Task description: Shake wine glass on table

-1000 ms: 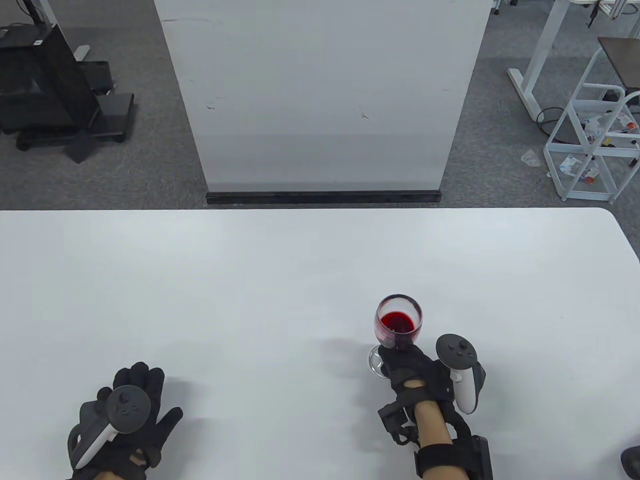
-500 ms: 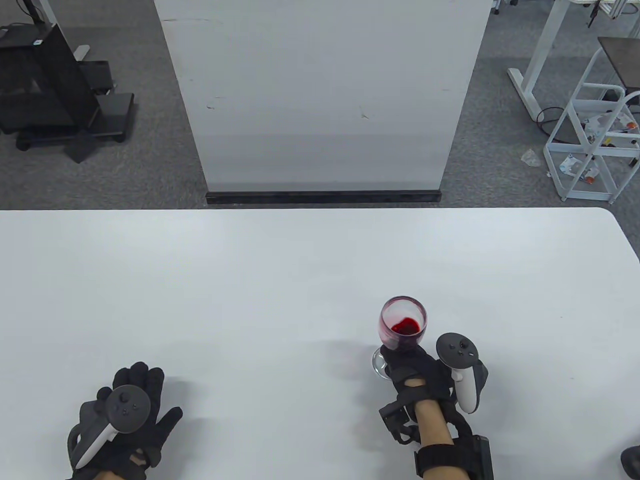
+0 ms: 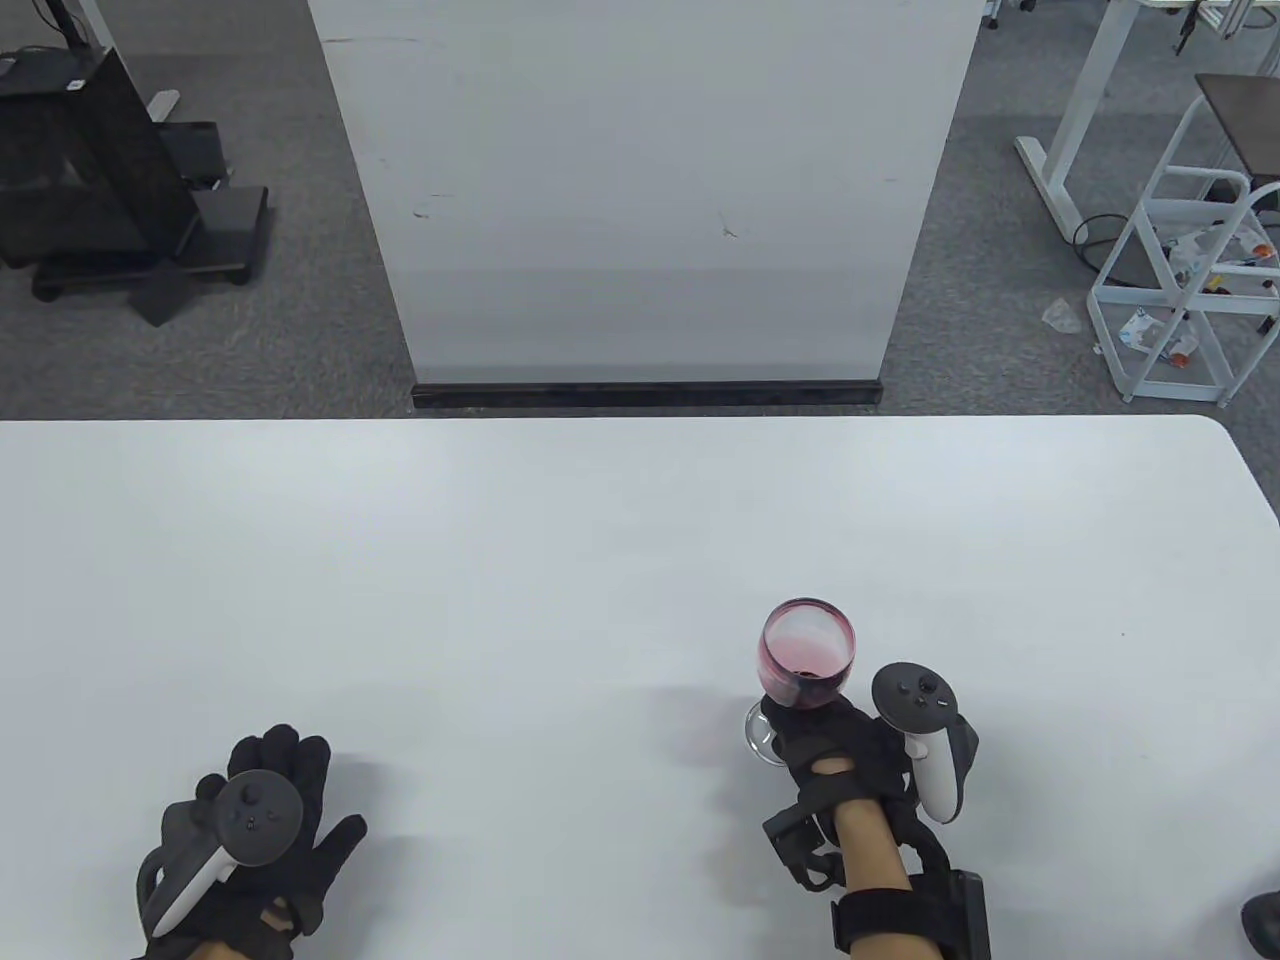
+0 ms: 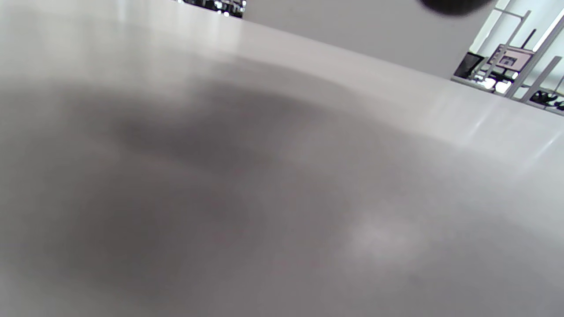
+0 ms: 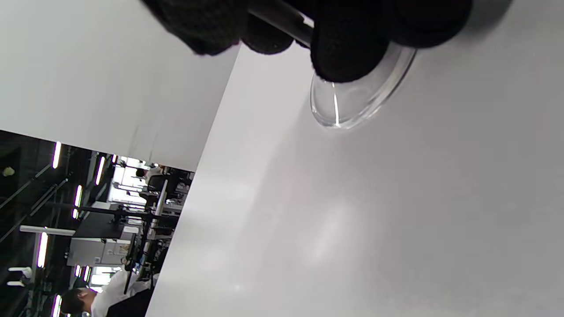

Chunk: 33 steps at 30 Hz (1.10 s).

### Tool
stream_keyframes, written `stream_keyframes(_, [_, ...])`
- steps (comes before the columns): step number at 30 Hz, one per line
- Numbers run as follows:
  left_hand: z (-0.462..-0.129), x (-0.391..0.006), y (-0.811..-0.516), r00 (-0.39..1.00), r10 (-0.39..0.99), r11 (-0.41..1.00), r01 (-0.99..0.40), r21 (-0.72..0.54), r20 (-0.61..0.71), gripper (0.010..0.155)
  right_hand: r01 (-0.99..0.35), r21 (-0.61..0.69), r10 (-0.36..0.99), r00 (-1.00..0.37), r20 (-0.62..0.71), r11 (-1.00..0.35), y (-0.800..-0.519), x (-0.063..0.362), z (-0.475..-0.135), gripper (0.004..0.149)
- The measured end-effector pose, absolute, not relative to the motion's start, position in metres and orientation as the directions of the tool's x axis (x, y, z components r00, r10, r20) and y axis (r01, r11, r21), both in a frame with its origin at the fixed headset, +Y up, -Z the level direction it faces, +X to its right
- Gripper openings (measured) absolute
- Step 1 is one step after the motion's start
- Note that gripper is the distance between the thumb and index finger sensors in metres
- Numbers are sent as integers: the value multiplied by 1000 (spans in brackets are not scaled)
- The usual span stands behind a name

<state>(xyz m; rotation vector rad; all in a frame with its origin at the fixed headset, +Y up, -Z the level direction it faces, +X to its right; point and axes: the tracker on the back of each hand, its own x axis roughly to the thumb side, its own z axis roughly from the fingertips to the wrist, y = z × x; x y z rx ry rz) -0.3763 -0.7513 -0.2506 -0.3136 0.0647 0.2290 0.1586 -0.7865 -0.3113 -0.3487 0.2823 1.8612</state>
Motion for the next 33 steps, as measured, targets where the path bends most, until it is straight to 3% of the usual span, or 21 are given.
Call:
stream_keyframes(3, [-251,-376,-752,973,209,924,-229,-305,-99,80,-968,71,888,-250,-386,-242,-785,158,-312,54])
stream_keyframes(5, [-251,-376,-751,972,214,926,-234,-297,-98,80,-956,151,869,-292,-400,-252,-783,162,-313,54])
stream_keyframes(9, [-250,-377,-751,971,216,925,-236,-298,-99,80,-965,35,891,-255,-376,-261,-788,159,-311,57])
stream_keyframes(13, [-250,-377,-751,971,218,925,-237,-296,-96,80,-956,156,873,-292,-390,-250,-783,163,-312,55])
stream_keyframes(16, [-250,-377,-750,971,221,926,-239,-291,-95,80,-960,51,886,-275,-374,-277,-786,162,-310,56])
stream_keyframes(20, [-250,-376,-751,972,215,926,-234,-297,-95,80,-961,124,877,-276,-393,-247,-782,162,-312,54])
stream_keyframes(23, [-250,-377,-751,971,218,927,-237,-292,-97,80,-942,57,866,-327,-378,-330,-783,162,-311,54])
stream_keyframes(25, [-251,-377,-752,972,214,925,-235,-300,-100,80,-951,30,879,-297,-374,-308,-785,158,-310,54])
stream_keyframes(28, [-251,-377,-752,973,209,926,-230,-299,-101,80,-944,89,865,-328,-381,-319,-780,159,-312,52])
stream_keyframes(30, [-250,-377,-751,971,216,927,-236,-290,-100,80,-932,47,855,-350,-383,-360,-781,162,-311,52])
stream_keyframes(33, [-251,-378,-752,972,211,925,-233,-299,-104,80,-947,34,873,-308,-378,-319,-785,159,-311,55])
